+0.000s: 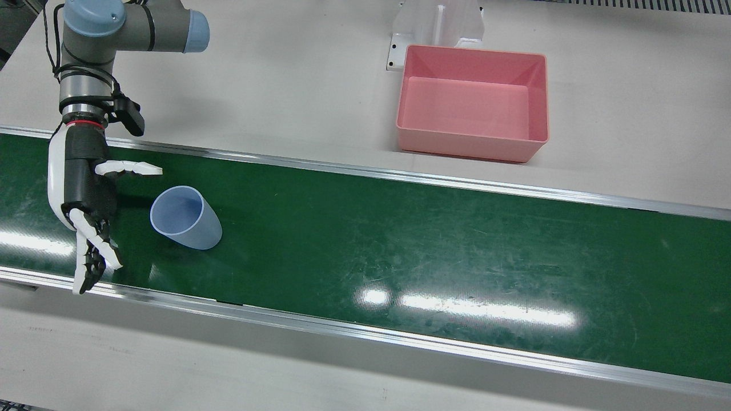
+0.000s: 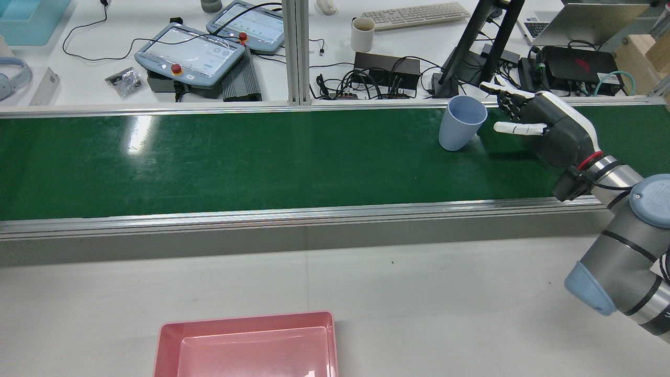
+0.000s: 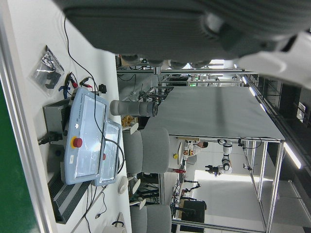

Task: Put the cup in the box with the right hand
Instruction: 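Close the right hand fingers around the blue cup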

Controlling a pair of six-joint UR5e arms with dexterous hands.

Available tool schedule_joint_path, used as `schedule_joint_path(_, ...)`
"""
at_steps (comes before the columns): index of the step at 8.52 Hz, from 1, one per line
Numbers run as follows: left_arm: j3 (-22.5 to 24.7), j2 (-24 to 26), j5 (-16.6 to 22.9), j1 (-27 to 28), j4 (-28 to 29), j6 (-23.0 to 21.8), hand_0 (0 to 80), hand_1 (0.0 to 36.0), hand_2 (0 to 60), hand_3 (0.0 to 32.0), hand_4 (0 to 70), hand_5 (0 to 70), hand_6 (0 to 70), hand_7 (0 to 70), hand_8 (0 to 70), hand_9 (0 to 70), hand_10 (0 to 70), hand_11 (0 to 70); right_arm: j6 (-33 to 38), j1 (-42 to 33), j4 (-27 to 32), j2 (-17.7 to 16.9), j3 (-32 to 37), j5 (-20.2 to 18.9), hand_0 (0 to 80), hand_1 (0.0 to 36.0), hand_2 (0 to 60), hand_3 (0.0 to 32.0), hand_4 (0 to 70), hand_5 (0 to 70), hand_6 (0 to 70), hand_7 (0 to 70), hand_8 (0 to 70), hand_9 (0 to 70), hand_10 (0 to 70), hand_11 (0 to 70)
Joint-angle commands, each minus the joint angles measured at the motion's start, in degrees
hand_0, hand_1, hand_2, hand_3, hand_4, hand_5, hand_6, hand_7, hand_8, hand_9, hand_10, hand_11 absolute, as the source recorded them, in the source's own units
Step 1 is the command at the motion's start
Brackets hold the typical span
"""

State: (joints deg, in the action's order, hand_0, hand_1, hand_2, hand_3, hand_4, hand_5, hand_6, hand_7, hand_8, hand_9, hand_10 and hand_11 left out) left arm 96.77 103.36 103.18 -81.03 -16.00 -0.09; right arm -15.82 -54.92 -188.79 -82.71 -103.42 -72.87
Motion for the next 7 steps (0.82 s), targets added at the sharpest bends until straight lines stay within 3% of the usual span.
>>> schedule_joint_path(1,0.00,0.00,0.00,0.00,0.00,0.00,0.0,0.0,0.0,0.0,0.0,0.0,0.0,0.0,0.0,0.0,0.0,0.0,0.00,0.34,0.00,0.00,-0.20,0.01,48.7,17.9,12.7,0.0,3.4,3.9,1.0,0.0,0.0,0.0,0.0,0.0)
schedule_joint_path(6,0.00,0.00,0.00,0.00,0.00,0.00,0.0,0.0,0.0,0.0,0.0,0.0,0.0,0.0,0.0,0.0,0.0,0.0,0.00,0.42,0.17,0.00,-0.03,0.44,48.4,18.2,15.2,0.0,4.3,3.8,1.0,0.0,0.0,0.0,0.0,0.0)
schedule_joint_path(7,0.00,0.00,0.00,0.00,0.00,0.00,0.0,0.0,0.0,0.0,0.0,0.0,0.0,0.0,0.0,0.0,0.0,0.0,0.00,0.69,0.18,0.00,-0.03,0.62,48.4,19.1,19.0,0.0,5.0,3.8,1.0,0.0,0.0,0.0,0.0,0.0)
